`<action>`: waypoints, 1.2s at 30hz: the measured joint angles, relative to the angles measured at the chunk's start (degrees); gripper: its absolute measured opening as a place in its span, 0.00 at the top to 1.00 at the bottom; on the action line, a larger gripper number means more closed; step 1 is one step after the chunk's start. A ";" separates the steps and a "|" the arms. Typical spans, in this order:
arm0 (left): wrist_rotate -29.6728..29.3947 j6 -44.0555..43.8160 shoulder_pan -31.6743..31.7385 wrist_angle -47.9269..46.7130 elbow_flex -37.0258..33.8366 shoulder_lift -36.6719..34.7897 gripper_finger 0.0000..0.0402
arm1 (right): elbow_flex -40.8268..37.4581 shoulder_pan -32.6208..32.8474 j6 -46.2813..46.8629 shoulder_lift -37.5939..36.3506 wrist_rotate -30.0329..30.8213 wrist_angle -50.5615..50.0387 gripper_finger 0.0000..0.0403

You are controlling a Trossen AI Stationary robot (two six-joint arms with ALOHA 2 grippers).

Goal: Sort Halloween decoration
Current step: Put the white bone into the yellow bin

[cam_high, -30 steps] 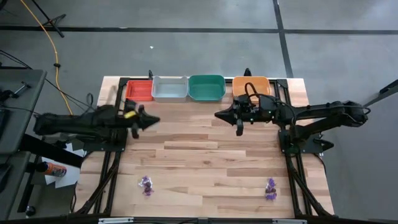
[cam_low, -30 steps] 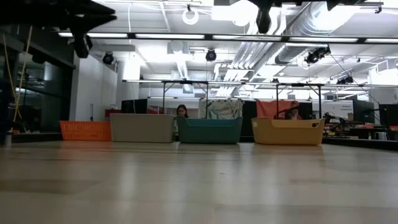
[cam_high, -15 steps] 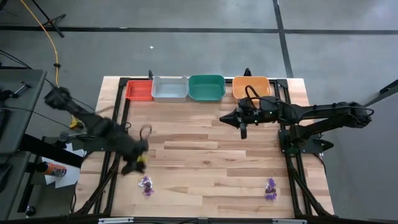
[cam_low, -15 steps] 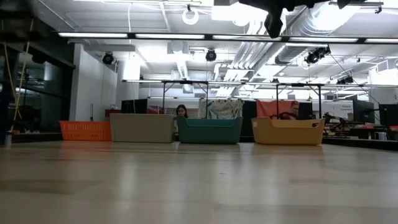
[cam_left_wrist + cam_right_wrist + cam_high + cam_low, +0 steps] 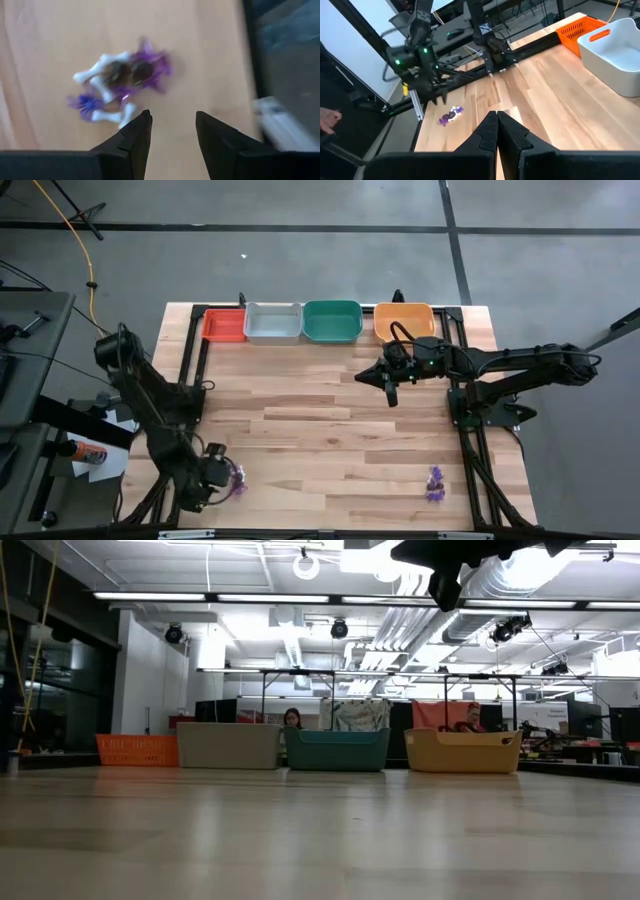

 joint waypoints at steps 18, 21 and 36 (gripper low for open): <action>-2.15 1.20 0.04 -0.67 -0.02 8.08 0.64 | 0.00 0.00 0.42 0.02 -0.03 -0.02 1.00; -1.71 1.22 0.04 -0.53 0.09 8.60 0.64 | 0.00 0.00 0.47 0.02 -0.03 -0.01 1.00; -1.28 1.03 0.39 -0.87 0.09 8.70 0.80 | 0.00 0.00 0.01 0.02 -0.03 -0.52 1.00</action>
